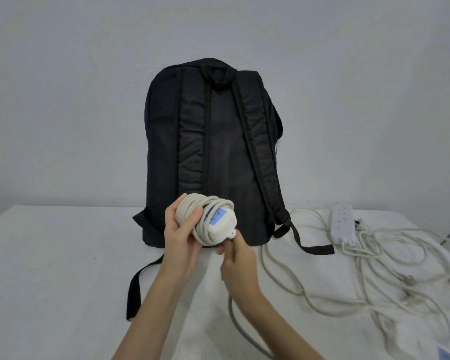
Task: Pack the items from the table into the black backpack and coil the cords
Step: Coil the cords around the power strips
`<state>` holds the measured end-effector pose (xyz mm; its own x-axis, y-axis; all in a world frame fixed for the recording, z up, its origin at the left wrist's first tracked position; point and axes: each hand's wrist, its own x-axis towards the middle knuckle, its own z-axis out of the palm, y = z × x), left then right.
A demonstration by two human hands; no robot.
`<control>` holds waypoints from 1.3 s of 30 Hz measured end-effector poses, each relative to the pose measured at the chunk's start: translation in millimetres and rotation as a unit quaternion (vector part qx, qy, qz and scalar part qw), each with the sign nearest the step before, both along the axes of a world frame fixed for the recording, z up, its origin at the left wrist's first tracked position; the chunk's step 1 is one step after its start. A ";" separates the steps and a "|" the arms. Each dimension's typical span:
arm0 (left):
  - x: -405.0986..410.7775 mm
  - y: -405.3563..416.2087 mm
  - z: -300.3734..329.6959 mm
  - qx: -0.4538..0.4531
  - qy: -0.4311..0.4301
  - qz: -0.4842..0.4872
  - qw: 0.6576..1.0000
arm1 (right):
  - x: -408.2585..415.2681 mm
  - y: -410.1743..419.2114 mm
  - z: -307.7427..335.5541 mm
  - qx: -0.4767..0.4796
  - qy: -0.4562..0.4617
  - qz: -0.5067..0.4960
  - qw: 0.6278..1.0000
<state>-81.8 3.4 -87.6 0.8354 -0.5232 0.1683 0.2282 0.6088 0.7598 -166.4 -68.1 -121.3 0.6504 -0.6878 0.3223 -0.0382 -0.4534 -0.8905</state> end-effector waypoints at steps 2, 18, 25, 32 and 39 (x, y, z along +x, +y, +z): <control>-1.9 -1.9 0.8 -0.016 0.004 0.017 1.000 | -8.3 20.5 4.0 0.039 0.023 0.007 0.999; -4.1 4.6 -3.0 0.116 -0.199 0.092 0.969 | -32.8 -9.7 88.0 -0.501 0.140 0.114 0.846; -15.2 -1.3 1.9 0.064 -0.154 -0.075 0.983 | -19.4 -44.7 134.4 -0.354 0.039 0.162 0.920; -27.8 1.5 19.6 0.017 -0.034 -0.155 0.987 | -7.4 -58.4 142.5 -0.075 0.000 0.301 0.951; -19.5 -1.1 7.7 0.057 -0.067 -0.086 0.992 | -3.9 -55.8 92.1 0.008 -0.092 0.179 0.979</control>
